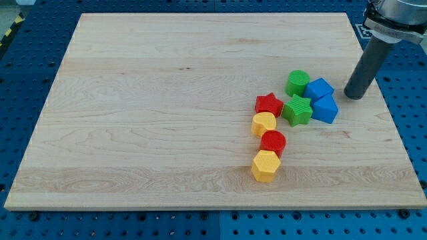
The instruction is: Push the blue cube into the green circle
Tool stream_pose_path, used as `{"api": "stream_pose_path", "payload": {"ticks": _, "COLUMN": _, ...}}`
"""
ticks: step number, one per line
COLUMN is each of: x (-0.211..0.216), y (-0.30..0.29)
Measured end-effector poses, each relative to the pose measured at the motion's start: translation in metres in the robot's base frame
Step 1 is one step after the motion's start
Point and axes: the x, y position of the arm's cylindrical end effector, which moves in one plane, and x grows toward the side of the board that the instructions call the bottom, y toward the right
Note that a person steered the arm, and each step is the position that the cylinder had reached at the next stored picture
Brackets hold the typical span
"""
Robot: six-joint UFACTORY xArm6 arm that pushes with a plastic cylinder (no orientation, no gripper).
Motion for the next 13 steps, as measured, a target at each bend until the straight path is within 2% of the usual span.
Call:
{"api": "stream_pose_path", "payload": {"ticks": 2, "x": 0.027, "y": -0.005}}
{"api": "stream_pose_path", "payload": {"ticks": 7, "x": 0.005, "y": -0.063}}
{"api": "stream_pose_path", "payload": {"ticks": 9, "x": 0.003, "y": -0.064}}
{"api": "stream_pose_path", "payload": {"ticks": 12, "x": -0.039, "y": -0.085}}
{"api": "stream_pose_path", "payload": {"ticks": 13, "x": -0.039, "y": -0.103}}
